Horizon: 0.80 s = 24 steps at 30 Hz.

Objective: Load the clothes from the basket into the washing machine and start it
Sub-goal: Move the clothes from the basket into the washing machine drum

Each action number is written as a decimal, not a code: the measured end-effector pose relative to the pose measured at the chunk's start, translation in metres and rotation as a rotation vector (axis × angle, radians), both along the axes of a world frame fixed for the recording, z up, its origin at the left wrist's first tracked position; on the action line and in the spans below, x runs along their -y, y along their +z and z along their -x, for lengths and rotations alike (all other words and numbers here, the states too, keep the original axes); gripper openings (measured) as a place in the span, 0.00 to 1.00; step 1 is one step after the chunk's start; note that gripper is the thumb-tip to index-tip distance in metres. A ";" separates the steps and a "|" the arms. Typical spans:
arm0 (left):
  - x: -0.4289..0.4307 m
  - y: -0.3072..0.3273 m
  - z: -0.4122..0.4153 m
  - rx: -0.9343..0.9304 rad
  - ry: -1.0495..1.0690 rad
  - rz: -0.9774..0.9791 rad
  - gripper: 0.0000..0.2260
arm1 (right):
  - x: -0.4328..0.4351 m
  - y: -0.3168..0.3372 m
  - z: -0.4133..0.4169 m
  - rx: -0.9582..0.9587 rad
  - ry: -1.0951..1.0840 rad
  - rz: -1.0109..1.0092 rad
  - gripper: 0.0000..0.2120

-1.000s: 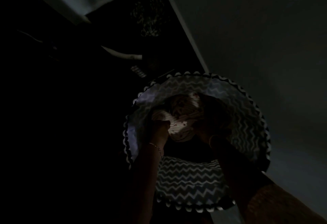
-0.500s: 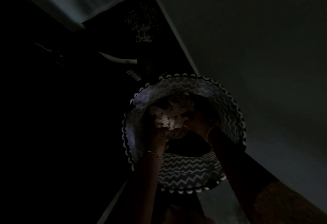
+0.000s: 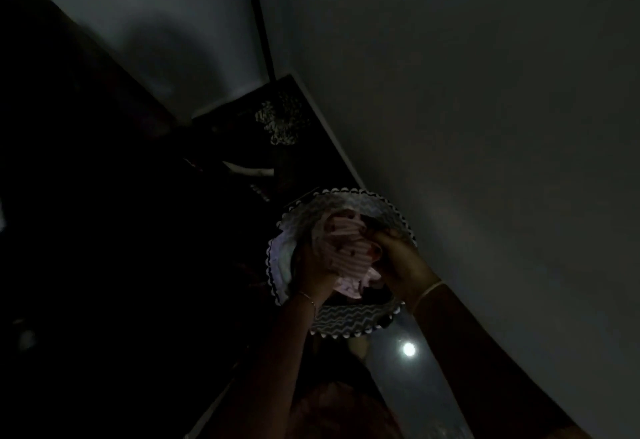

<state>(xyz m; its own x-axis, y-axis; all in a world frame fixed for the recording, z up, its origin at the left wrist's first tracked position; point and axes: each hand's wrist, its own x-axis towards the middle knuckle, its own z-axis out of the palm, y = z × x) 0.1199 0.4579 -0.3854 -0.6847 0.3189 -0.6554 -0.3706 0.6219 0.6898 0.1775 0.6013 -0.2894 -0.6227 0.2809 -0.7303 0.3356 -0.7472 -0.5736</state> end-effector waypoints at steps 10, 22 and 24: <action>0.016 0.190 -0.004 -0.171 -0.199 -0.255 0.48 | 0.024 0.159 -0.002 -0.151 -0.101 -0.011 0.09; 0.038 0.319 0.007 -0.110 -0.280 -0.351 0.27 | 0.056 0.289 -0.007 -0.254 -0.193 -0.178 0.15; 0.044 0.324 0.009 -0.063 -0.240 -0.324 0.30 | 0.059 0.304 -0.012 -0.265 -0.188 -0.214 0.15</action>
